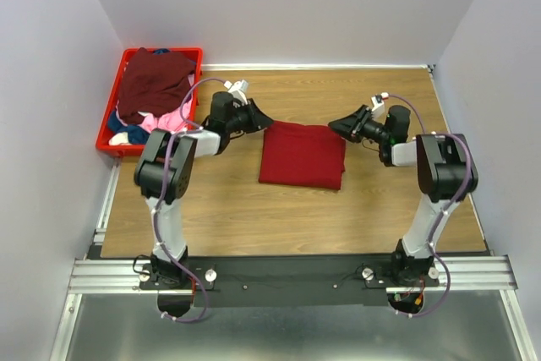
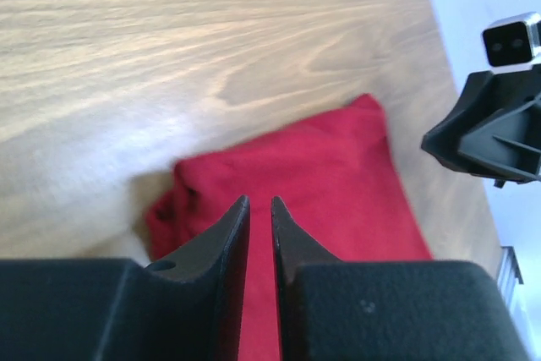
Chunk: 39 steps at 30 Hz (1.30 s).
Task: Fold and stack the t-shirts
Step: Fold the tshirt
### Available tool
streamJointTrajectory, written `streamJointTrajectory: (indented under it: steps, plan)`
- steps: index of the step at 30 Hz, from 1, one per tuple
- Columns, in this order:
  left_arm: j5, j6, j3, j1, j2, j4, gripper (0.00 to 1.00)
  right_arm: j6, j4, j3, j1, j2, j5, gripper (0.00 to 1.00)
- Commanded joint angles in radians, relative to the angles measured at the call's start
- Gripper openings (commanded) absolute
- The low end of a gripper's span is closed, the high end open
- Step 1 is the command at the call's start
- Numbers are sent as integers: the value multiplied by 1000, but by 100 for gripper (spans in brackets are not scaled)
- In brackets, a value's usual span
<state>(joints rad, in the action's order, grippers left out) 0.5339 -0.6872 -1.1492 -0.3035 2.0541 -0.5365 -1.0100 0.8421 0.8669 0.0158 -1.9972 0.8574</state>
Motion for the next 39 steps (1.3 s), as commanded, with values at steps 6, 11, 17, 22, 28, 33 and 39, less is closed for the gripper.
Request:
streamJointTrajectory:
  steps: [6, 11, 17, 22, 28, 33, 39]
  plan:
    - [-25, -32, 287, -123, -356, -17, 24, -53, 29, -257, 78, 287, 115, 44]
    - [0, -63, 419, -169, -330, 1, 24, -23, 29, -414, 82, 282, 114, 44]
    - [60, -167, 541, -137, -236, -118, 23, 42, 35, -511, 1, 106, 66, 44]
    - [54, -184, 606, -88, -270, -143, 23, 57, 8, -511, -45, 167, 60, 44]
    - [38, -166, 623, -112, -385, -106, 23, 16, -40, -464, -11, 287, 114, 45]
    - [-107, -65, 523, -189, -499, 94, 23, 2, -86, -399, 131, 359, 71, 46]
    - [-173, -31, 500, -201, -465, 175, 23, -4, -94, -306, 288, 226, -1, 46]
